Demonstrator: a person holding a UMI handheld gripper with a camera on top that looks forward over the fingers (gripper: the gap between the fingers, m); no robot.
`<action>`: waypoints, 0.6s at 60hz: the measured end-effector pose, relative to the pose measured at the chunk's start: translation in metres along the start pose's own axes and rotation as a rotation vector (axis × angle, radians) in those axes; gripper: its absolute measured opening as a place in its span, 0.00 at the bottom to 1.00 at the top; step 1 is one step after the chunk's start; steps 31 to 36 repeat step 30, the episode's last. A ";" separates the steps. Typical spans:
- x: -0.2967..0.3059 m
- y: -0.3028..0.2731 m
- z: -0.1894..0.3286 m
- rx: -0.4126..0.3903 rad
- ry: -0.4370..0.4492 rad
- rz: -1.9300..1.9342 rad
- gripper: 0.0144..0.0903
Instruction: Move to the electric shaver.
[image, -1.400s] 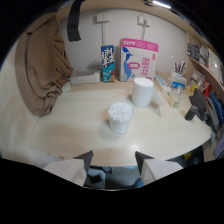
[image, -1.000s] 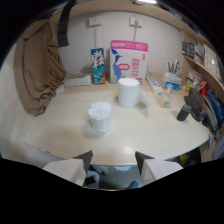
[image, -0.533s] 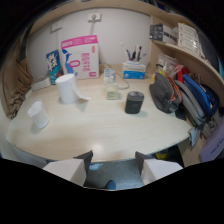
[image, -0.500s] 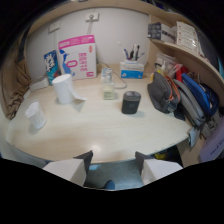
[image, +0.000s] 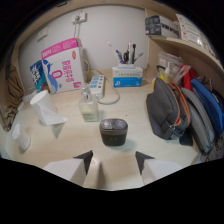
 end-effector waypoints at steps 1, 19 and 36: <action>0.000 -0.001 0.002 -0.001 -0.003 -0.001 0.96; -0.003 -0.005 0.018 -0.014 -0.025 -0.005 0.95; -0.003 -0.005 0.019 -0.018 -0.024 0.003 0.96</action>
